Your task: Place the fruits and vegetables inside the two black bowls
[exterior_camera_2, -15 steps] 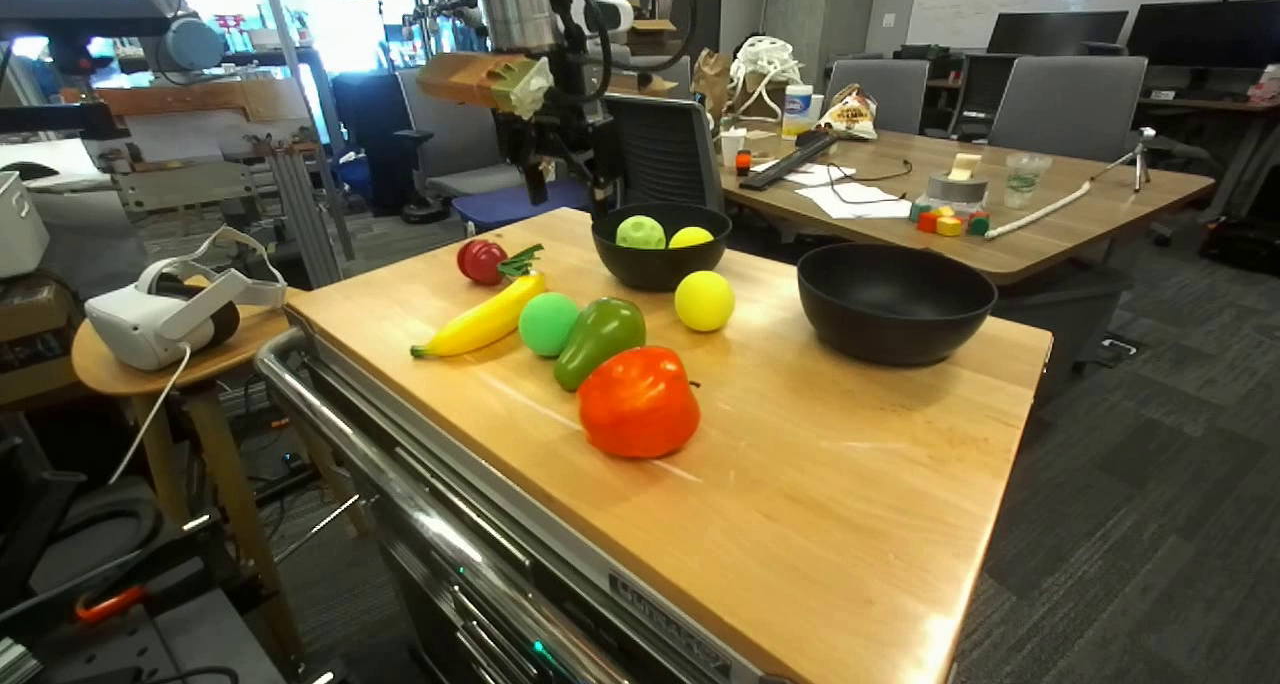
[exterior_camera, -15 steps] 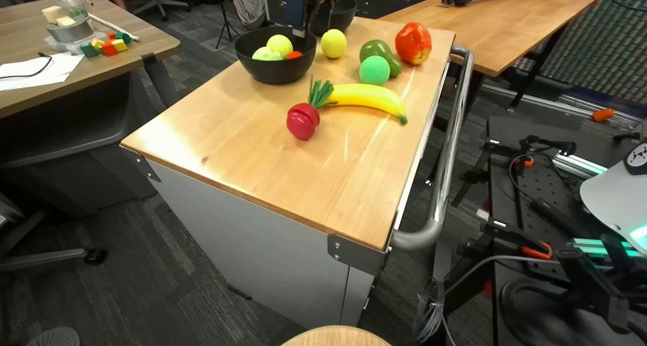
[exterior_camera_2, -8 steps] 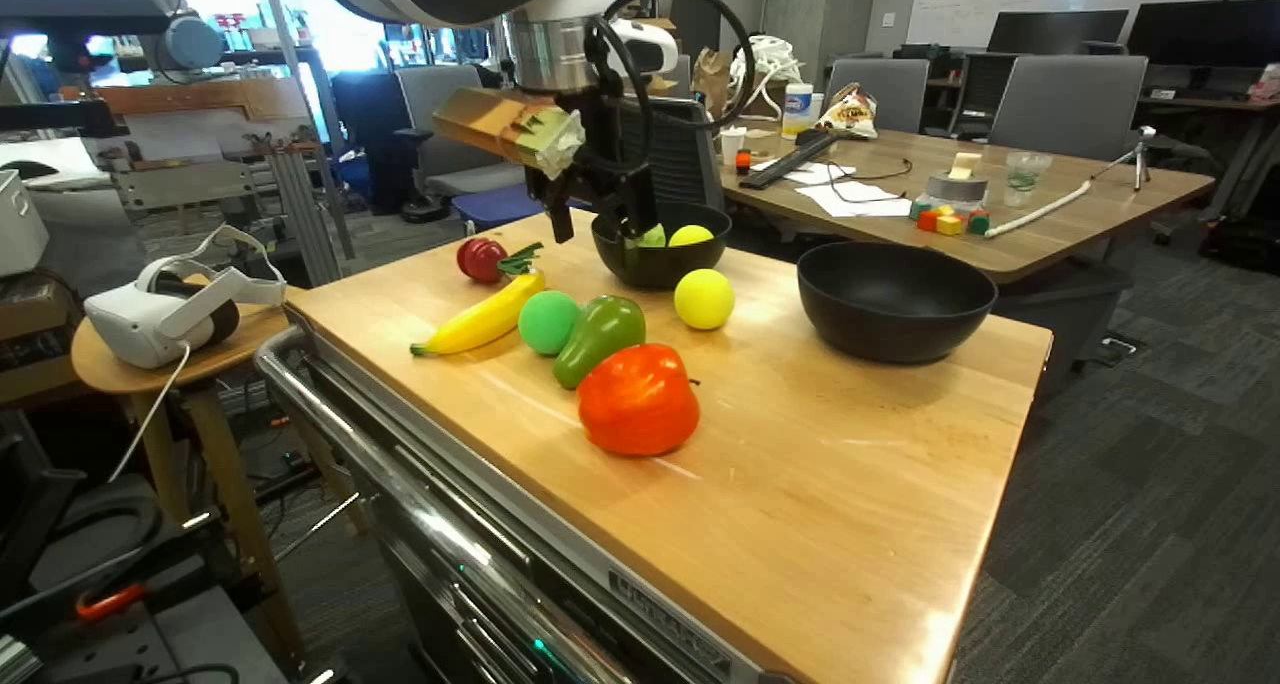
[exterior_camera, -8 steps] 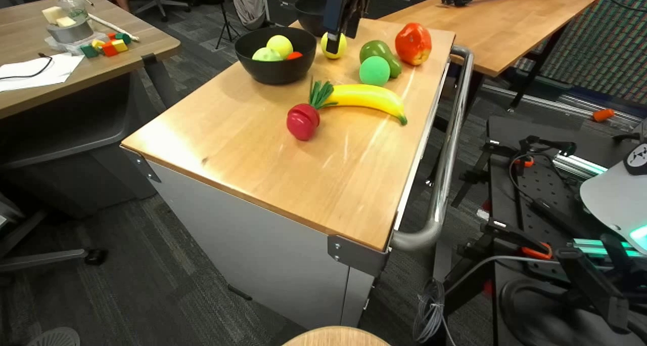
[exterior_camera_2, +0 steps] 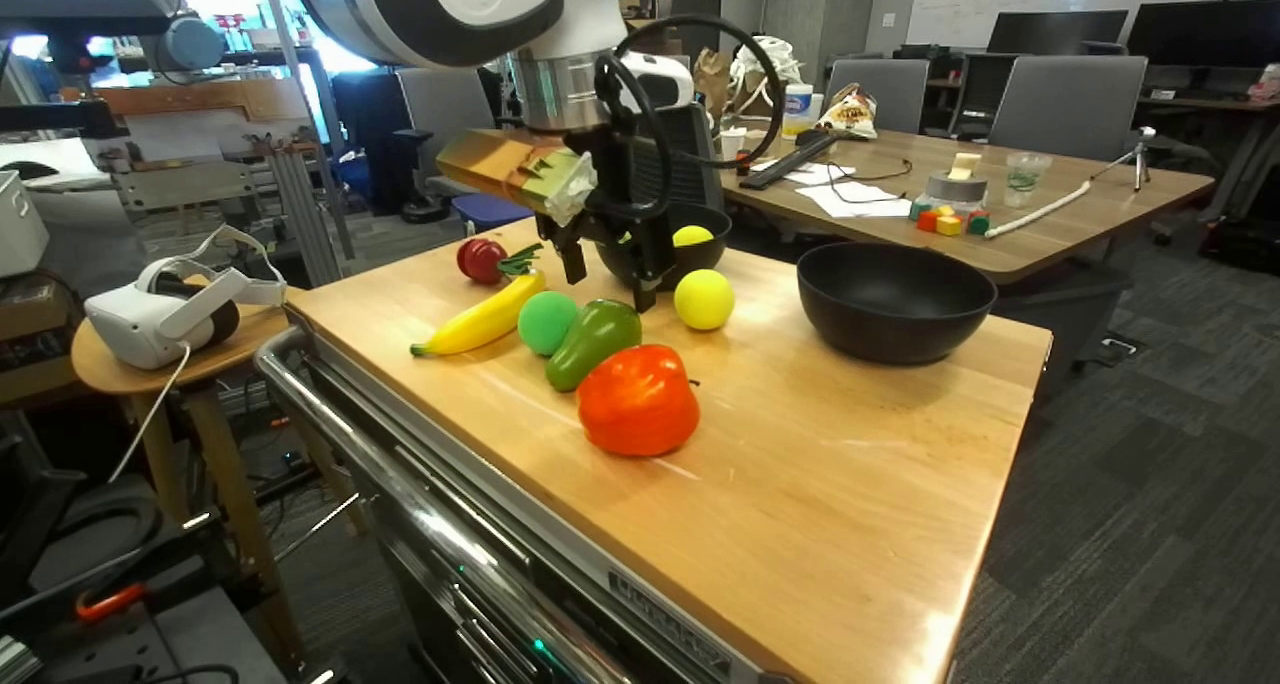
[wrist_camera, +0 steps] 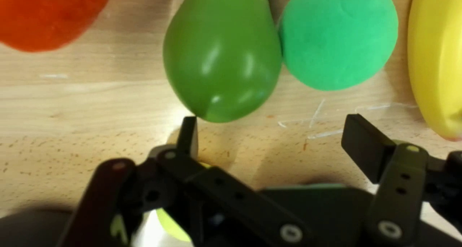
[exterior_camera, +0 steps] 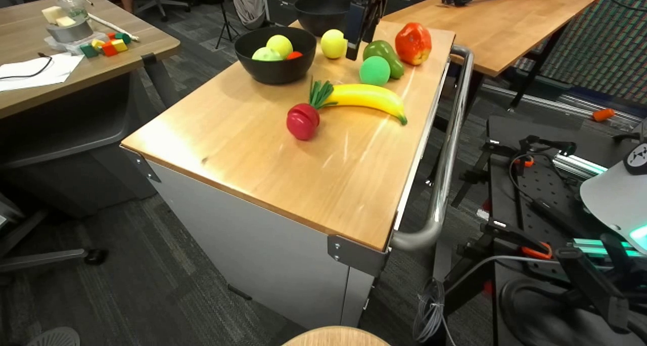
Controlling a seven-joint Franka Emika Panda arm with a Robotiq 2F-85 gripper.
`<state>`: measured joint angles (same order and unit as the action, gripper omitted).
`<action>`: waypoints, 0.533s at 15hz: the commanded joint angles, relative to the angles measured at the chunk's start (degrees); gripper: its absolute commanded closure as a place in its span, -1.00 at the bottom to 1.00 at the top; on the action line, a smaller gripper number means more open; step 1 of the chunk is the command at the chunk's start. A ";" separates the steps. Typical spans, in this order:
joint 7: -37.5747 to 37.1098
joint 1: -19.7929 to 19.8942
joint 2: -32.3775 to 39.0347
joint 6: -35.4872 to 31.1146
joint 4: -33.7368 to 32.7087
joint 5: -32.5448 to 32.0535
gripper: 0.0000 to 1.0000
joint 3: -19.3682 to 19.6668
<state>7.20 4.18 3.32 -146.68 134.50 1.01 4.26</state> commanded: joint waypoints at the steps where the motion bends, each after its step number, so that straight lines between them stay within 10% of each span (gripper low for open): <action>1: -0.82 0.87 -2.10 -1.72 3.61 -1.47 -1.00 0.91; 8: -2.33 2.30 -2.04 -2.45 7.00 -1.39 -1.00 2.52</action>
<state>6.31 6.00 3.20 -147.40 139.00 0.52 6.40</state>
